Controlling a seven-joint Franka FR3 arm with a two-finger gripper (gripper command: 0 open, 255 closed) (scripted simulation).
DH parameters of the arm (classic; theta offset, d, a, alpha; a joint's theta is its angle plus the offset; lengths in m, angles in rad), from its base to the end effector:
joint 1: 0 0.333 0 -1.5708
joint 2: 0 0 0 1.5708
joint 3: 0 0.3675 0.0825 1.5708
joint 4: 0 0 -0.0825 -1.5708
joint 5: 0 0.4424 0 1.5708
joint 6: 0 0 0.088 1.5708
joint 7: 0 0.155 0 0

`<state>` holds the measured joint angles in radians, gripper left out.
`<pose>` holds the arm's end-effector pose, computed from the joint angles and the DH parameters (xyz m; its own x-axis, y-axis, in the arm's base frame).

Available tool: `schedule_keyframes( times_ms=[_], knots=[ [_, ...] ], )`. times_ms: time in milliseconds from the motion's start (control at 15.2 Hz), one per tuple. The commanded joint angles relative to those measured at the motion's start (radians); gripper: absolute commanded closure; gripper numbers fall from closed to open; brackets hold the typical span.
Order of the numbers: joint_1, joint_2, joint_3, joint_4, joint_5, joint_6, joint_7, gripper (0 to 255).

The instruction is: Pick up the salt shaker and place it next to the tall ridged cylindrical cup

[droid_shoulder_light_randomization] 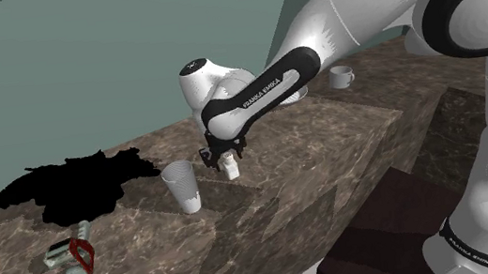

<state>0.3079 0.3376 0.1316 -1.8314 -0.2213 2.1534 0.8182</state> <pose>0.6413 0.2769 0.3179 0.9631 -0.2540 0.0888 -0.2629 -0.9587 0.1088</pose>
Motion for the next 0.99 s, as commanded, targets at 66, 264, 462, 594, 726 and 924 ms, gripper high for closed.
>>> schedule_keyframes(
  times_ms=[66, 264, 462, 594, 726, 924],
  knots=[
    [0.0, 0.0, 0.0, 0.0, 0.0, 0.0, 0.0, 0],
    [0.001, -0.015, 0.003, 0.013, 0.005, -0.028, -0.003, 0],
    [0.006, -0.051, 0.01, 0.059, 0.018, -0.109, -0.012, 0],
    [0.006, -0.051, 0.01, 0.058, 0.018, -0.109, -0.012, 0],
    [0.006, -0.051, 0.01, 0.059, 0.018, -0.109, -0.012, 0],
    [0.006, -0.051, 0.01, 0.059, 0.018, -0.109, -0.012, 0]
  ],
)
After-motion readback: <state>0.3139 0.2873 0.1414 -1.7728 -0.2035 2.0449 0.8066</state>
